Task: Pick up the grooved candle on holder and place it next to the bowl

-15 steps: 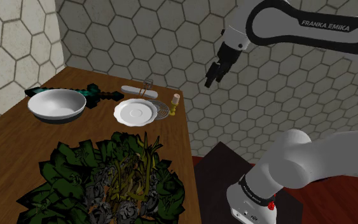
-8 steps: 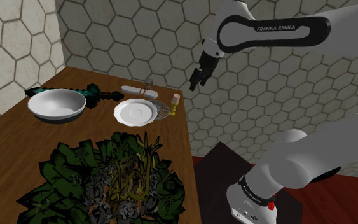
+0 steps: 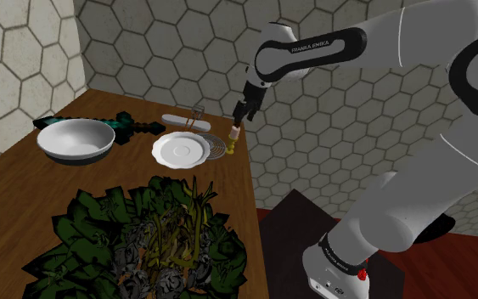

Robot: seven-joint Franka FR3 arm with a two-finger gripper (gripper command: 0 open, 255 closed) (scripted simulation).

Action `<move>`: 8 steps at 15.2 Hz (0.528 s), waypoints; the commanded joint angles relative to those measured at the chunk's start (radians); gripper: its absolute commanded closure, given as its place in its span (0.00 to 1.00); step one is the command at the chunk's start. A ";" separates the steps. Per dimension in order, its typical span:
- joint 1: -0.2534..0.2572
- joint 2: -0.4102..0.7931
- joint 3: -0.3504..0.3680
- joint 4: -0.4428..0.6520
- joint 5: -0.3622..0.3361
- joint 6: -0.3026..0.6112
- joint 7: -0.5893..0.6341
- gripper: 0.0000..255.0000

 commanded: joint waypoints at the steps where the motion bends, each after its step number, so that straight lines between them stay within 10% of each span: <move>1: 0.003 0.062 -0.002 0.025 0.014 0.029 -0.016 0.00; 8: 0.003 0.111 -0.002 -0.019 0.024 0.122 -0.023 0.00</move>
